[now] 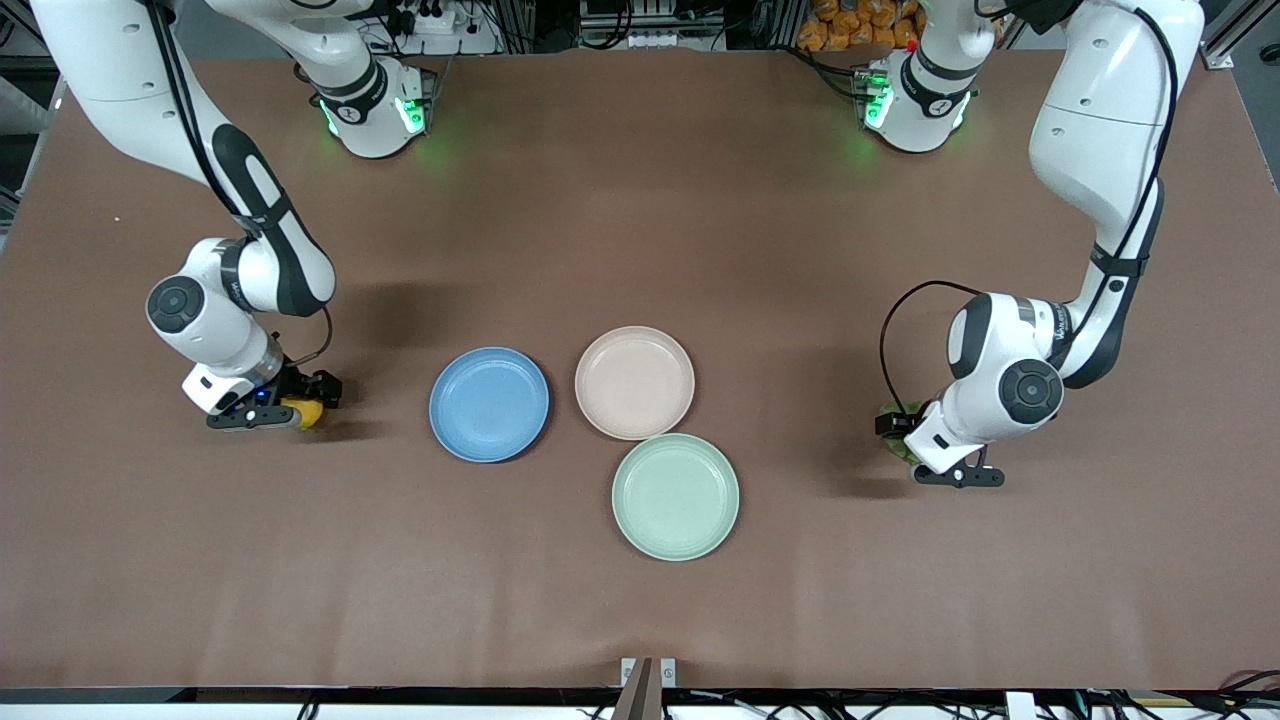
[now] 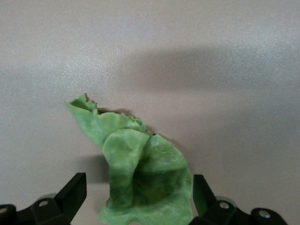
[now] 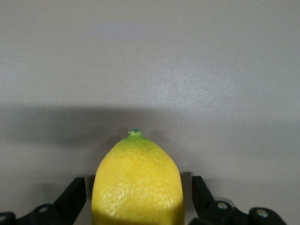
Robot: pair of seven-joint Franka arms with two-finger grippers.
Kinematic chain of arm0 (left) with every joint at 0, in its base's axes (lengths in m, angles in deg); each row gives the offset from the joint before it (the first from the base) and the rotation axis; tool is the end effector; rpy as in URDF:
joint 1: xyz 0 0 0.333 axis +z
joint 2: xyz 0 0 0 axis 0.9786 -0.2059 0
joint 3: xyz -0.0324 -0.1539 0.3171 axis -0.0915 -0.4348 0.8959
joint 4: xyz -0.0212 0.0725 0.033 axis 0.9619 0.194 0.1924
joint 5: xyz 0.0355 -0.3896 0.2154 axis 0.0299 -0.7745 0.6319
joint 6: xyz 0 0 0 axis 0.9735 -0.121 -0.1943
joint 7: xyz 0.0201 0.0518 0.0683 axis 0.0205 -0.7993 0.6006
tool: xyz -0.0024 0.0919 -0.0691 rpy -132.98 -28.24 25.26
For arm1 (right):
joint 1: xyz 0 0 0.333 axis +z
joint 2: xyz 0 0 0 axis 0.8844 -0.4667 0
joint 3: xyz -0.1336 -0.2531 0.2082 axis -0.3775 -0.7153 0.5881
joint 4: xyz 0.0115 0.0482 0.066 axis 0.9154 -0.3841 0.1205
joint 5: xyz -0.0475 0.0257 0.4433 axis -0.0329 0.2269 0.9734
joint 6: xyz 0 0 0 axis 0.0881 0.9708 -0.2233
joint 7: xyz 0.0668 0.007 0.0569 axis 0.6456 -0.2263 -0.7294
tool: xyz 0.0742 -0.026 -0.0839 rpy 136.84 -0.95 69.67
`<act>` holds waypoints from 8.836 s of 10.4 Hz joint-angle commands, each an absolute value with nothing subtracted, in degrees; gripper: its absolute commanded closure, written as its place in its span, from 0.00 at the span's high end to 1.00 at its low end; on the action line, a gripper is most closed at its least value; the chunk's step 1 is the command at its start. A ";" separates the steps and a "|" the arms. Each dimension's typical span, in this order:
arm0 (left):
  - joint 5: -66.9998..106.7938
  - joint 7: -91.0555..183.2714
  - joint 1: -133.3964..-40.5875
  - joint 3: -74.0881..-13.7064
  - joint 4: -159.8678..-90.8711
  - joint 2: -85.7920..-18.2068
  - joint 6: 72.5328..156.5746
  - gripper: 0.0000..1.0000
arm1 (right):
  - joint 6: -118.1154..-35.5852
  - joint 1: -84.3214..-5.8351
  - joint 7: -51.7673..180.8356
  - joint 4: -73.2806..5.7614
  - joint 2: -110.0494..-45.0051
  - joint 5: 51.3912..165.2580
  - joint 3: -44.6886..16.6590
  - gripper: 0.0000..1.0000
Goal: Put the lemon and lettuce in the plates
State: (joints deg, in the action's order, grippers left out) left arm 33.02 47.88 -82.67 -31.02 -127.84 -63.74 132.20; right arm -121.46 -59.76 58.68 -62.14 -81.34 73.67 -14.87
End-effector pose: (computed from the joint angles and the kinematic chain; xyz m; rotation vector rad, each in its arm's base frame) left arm 0.6975 -0.1165 0.1647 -3.1329 0.1024 0.1264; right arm 0.5969 -0.0445 0.1444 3.0874 0.1547 0.1448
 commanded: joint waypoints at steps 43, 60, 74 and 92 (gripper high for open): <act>28.11 94.94 -95.41 -51.24 -125.76 -59.16 136.96 0.00 | -106.78 -42.93 86.35 -42.76 -89.22 76.93 -4.79 1.00; 36.17 96.96 -96.33 -47.54 -123.13 -57.67 131.60 1.00 | -62.14 -56.19 72.83 -11.73 -85.18 69.37 -4.96 1.00; 43.48 88.27 -91.04 -44.03 -121.63 -56.18 124.32 1.00 | -51.76 -65.34 56.91 -15.84 -65.51 69.28 -9.09 1.00; 30.67 66.64 -84.53 -35.96 -139.39 -25.43 112.79 1.00 | -48.07 -63.06 62.79 -25.35 -54.77 69.72 -11.37 1.00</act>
